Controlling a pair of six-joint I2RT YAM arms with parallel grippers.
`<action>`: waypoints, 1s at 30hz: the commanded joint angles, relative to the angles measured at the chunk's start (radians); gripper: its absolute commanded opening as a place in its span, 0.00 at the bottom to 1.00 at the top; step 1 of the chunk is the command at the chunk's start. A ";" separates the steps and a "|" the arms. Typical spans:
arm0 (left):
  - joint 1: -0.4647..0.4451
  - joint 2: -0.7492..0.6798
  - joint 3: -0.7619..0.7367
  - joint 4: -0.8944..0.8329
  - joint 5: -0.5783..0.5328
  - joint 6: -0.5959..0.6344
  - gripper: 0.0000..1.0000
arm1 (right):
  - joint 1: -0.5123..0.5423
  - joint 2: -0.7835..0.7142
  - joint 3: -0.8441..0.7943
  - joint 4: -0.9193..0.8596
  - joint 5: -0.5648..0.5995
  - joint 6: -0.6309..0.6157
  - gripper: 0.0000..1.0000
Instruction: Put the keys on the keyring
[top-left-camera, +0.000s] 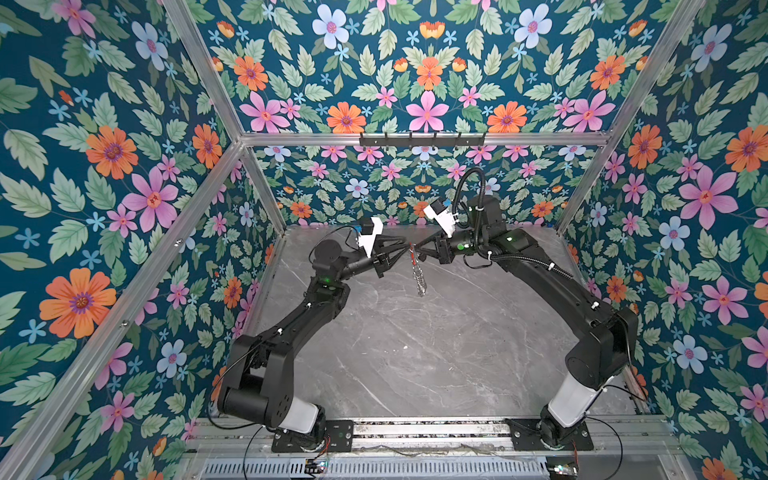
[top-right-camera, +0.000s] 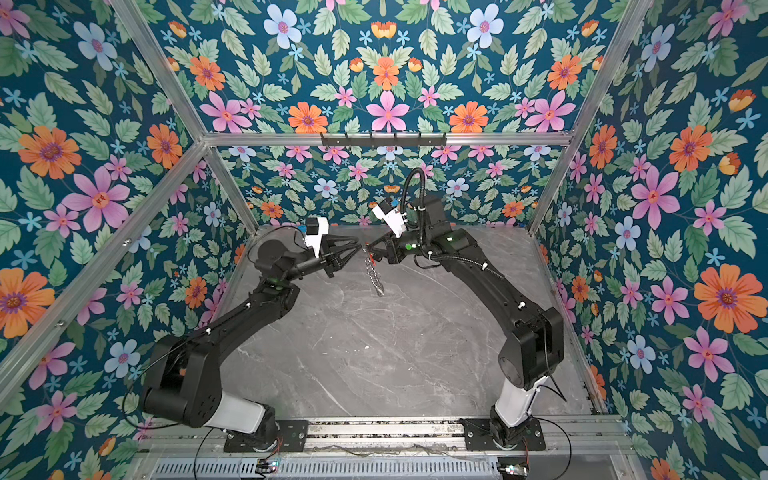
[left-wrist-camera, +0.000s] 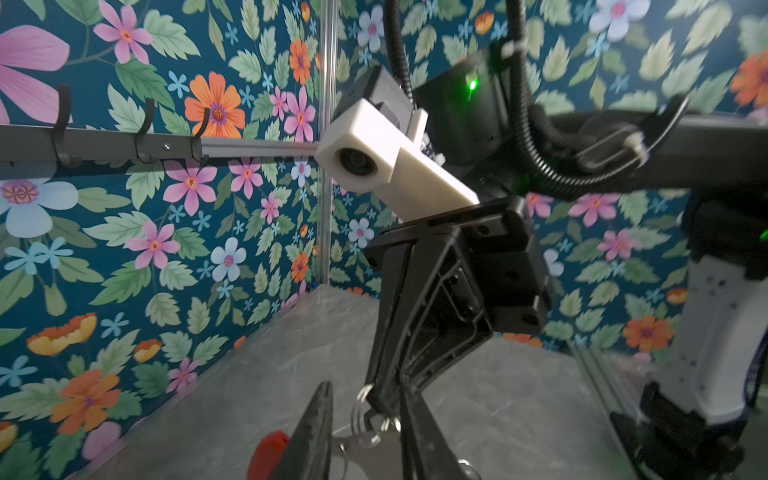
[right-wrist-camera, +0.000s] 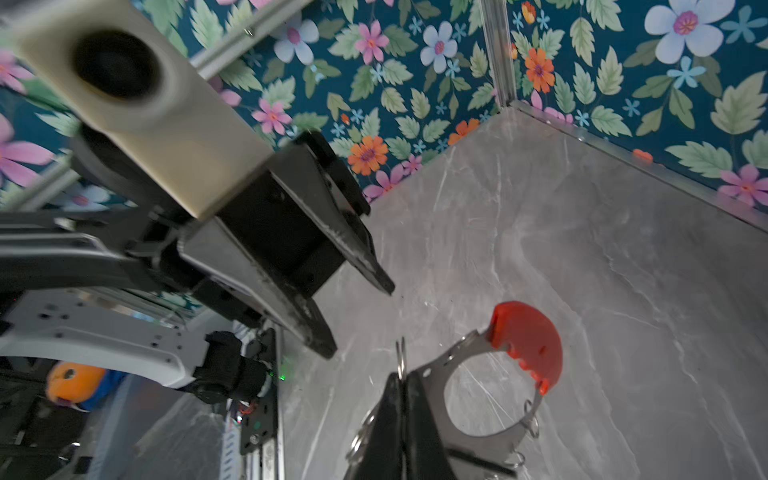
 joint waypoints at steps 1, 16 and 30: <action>0.003 0.000 0.083 -0.638 0.015 0.493 0.28 | 0.005 0.017 0.000 -0.097 0.149 -0.150 0.00; -0.019 0.124 0.297 -0.829 0.132 0.571 0.26 | 0.031 0.019 -0.033 -0.098 0.143 -0.179 0.00; -0.034 0.168 0.334 -0.842 0.129 0.556 0.25 | 0.033 0.008 -0.026 -0.100 0.122 -0.179 0.00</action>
